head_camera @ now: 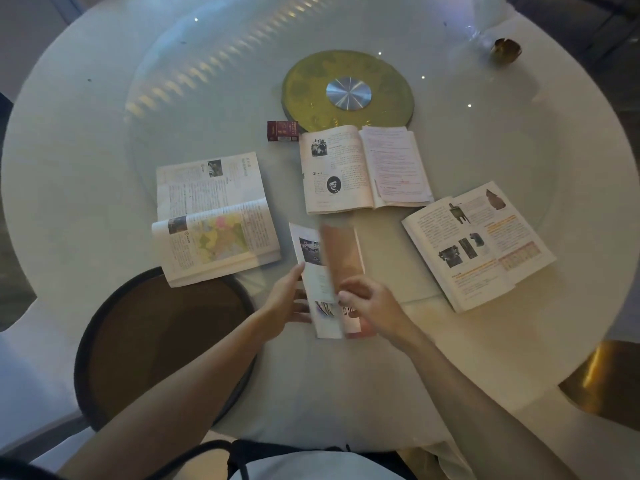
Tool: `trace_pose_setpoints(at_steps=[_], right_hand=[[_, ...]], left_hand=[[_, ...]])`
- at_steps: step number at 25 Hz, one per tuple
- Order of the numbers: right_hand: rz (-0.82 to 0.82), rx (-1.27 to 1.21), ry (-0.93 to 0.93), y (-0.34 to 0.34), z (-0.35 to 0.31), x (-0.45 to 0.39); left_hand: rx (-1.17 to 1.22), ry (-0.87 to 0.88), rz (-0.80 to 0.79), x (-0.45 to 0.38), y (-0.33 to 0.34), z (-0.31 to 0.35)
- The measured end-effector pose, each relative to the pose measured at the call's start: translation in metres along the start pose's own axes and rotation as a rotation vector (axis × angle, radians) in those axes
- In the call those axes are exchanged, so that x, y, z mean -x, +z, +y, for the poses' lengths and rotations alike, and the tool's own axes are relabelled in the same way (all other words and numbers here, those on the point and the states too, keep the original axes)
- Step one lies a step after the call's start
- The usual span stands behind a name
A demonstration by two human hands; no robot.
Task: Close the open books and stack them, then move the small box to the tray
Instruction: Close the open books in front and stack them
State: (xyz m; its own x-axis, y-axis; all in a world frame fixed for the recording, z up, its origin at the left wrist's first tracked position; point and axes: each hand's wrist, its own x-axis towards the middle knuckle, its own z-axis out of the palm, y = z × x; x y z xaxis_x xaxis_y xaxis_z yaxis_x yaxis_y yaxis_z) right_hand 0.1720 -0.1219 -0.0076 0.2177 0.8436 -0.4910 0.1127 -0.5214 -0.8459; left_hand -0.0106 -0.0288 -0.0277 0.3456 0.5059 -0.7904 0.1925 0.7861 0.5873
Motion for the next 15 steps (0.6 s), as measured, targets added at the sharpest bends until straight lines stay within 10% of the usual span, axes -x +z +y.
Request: trace_pose_setpoints(at_steps=[10, 15], right_hand=[[-0.098, 0.074, 0.497, 0.007, 0.036, 0.041], [0.032, -0.474, 0.552, 0.008, 0.052, 0.055]], left_hand=[[-0.088, 0.069, 0.059, 0.004, 0.015, -0.021], [0.235, 0.074, -0.025, 0.008, 0.040, -0.033]])
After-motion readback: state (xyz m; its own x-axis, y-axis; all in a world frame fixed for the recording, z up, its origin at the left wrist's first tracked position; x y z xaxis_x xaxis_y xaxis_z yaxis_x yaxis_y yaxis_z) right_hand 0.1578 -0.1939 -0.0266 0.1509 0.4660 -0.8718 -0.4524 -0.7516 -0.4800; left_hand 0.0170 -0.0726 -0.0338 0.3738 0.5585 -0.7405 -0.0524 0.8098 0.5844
